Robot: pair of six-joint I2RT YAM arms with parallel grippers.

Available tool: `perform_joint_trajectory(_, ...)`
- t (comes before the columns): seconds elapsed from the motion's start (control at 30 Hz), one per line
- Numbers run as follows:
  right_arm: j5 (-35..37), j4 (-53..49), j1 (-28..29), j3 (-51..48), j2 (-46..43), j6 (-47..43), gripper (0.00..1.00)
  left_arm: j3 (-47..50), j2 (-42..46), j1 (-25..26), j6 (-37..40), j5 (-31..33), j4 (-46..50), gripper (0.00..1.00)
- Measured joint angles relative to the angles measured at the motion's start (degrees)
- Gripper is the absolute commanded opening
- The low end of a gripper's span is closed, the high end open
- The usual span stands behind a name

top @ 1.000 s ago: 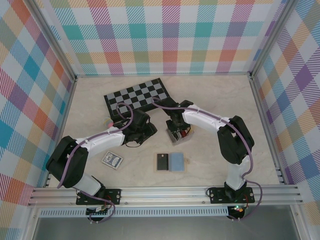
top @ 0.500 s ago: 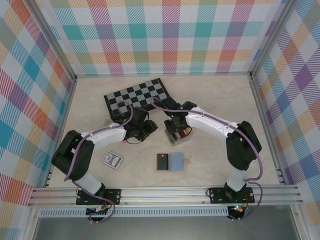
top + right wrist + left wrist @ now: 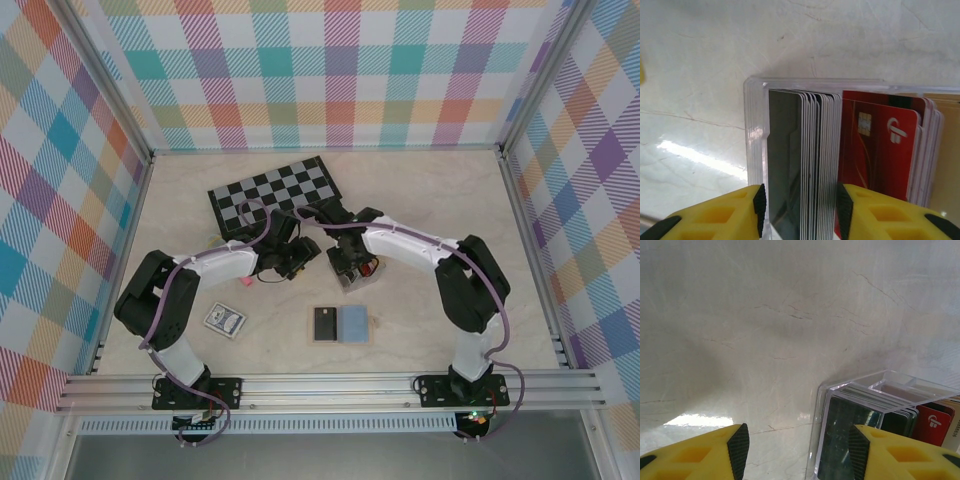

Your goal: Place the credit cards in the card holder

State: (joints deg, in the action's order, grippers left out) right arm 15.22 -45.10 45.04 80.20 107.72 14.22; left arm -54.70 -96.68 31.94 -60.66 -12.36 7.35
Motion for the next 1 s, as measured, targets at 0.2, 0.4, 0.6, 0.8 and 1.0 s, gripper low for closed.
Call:
perform_joint_trajectory(0.2, 6.8, -0.3, 2.0, 0.3, 1.6, -0.2, 0.42, 0.1, 0.4, 0.0, 0.0, 0.4, 0.1, 0.57)
perform_joint_trajectory(0.4, 12.3, -0.8, 2.6, 0.3, 1.7, -0.2, 0.35, 0.2, 1.1, -0.2, 0.0, 0.9, 0.4, 0.57)
perform_joint_trajectory(0.6, 14.5, -0.9, 2.6, 0.3, 1.7, -0.6, 0.29, 0.3, 1.3, -0.2, 0.0, 1.0, 0.5, 0.57)
perform_joint_trajectory(0.8, 15.3, -0.9, 2.7, 0.3, 1.5, -0.6, 0.23, 0.5, 1.3, -0.2, 0.0, 1.0, 0.5, 0.57)
perform_joint_trajectory(1.0, 16.3, -1.0, 2.6, 0.3, 1.4, -1.0, 0.17, 0.6, 1.3, -0.2, 0.0, 1.0, 0.4, 0.57)
